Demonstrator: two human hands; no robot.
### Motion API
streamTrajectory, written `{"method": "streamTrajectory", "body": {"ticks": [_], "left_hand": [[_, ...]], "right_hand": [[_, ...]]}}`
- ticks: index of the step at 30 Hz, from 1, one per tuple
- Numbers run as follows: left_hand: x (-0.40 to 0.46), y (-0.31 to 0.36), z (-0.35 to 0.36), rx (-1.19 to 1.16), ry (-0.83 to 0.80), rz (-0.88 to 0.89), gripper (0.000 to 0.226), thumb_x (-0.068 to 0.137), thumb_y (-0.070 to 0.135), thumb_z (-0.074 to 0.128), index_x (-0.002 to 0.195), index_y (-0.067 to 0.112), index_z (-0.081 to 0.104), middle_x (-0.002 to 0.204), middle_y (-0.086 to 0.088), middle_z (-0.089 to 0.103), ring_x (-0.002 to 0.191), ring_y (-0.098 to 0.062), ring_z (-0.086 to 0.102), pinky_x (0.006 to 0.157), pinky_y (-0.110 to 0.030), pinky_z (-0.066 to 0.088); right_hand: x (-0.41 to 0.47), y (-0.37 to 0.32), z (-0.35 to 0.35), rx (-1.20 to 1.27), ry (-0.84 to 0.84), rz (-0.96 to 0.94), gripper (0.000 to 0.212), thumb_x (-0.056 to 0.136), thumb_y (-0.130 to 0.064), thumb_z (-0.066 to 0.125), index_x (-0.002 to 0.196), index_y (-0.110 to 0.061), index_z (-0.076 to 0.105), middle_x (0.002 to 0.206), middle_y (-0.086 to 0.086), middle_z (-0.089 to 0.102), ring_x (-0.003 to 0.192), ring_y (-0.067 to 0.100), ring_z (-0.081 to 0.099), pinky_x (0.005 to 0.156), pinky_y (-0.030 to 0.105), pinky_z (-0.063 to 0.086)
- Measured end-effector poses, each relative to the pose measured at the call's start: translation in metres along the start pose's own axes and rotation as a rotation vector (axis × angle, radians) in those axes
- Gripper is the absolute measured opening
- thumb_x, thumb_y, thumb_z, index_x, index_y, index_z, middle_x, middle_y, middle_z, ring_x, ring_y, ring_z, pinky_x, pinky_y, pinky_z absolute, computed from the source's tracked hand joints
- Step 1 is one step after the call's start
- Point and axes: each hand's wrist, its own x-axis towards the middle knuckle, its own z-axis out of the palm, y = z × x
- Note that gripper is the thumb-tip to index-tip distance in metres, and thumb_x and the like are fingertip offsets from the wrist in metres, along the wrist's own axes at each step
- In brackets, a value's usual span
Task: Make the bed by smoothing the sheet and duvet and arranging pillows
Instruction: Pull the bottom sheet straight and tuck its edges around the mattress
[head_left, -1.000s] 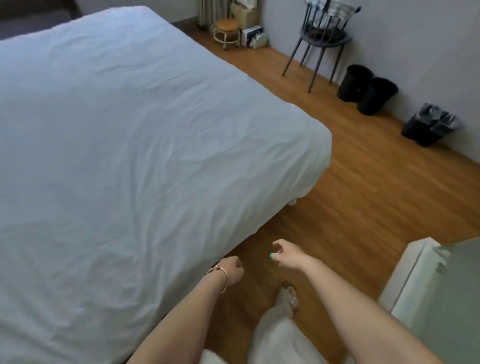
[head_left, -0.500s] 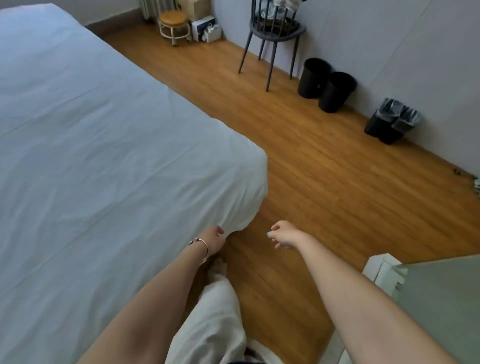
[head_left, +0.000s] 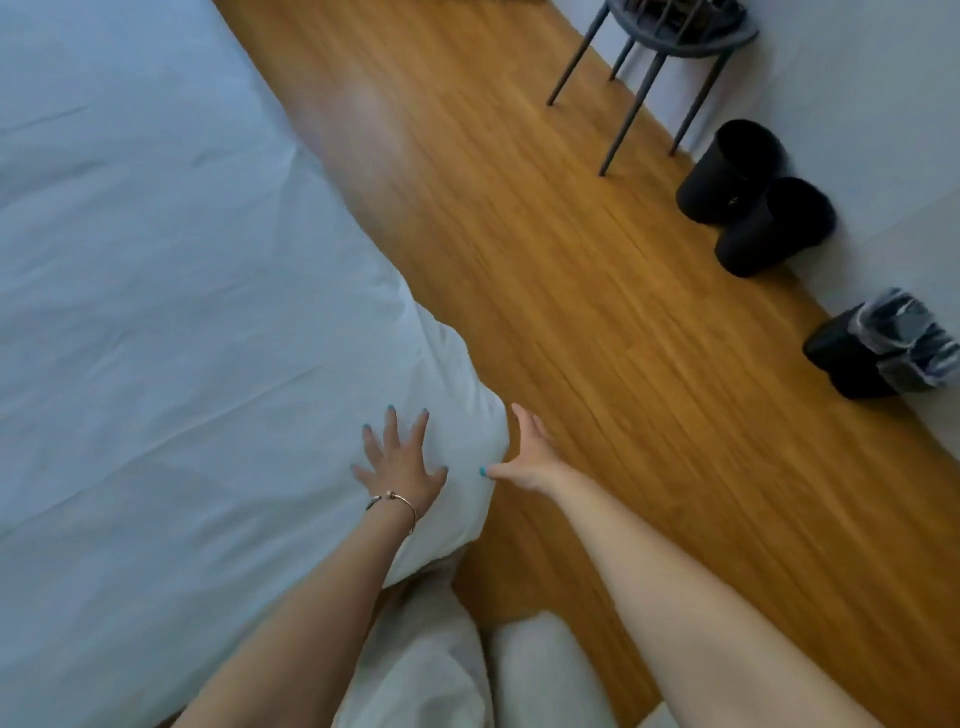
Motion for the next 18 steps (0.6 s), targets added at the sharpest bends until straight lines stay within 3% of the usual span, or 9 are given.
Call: {"method": "streamTrajectory", "body": {"ticks": [5, 11, 15, 18], "left_hand": [[0.018, 0.007, 0.036, -0.142, 0.003, -0.343, 0.098, 0.078, 0.069, 0.056, 0.144, 0.053, -0.014, 0.153, 0.000, -0.036, 0.141, -0.039, -0.027, 0.105, -0.071, 0.017], [0.038, 0.034, 0.074, -0.150, 0.152, -0.521, 0.103, 0.079, 0.073, 0.050, 0.138, 0.051, -0.031, 0.147, -0.001, -0.045, 0.138, -0.039, -0.033, 0.103, -0.075, 0.012], [0.043, 0.042, 0.078, -0.151, 0.181, -0.601, 0.104, 0.079, 0.067, 0.058, 0.142, 0.051, -0.023, 0.152, 0.000, -0.038, 0.141, -0.036, -0.029, 0.103, -0.075, 0.011], [0.038, 0.047, 0.072, -0.219, 0.193, -0.612, 0.101, 0.080, 0.060, 0.063, 0.145, 0.050, -0.014, 0.156, 0.002, -0.030, 0.143, -0.033, -0.025, 0.104, -0.074, 0.013]], "right_hand": [[0.089, -0.022, -0.017, 0.301, -0.179, 0.074, 0.115, 0.074, -0.029, 0.083, 0.154, -0.020, 0.001, 0.159, 0.009, 0.018, 0.143, 0.027, 0.025, 0.112, 0.040, 0.031], [0.162, -0.012, -0.014, 0.354, -0.303, 0.079, 0.134, 0.062, -0.034, 0.090, 0.153, -0.023, -0.007, 0.160, 0.005, 0.013, 0.144, 0.029, 0.025, 0.114, 0.047, 0.030], [0.157, -0.006, -0.014, 0.366, -0.141, 0.051, 0.128, 0.059, -0.027, 0.092, 0.154, -0.022, 0.006, 0.155, 0.007, 0.027, 0.140, 0.028, 0.033, 0.112, 0.045, 0.033], [0.126, -0.001, -0.015, 0.393, 0.083, 0.015, 0.106, 0.066, -0.022, 0.088, 0.150, -0.018, 0.024, 0.142, 0.005, 0.041, 0.130, 0.024, 0.044, 0.105, 0.038, 0.041]]}}
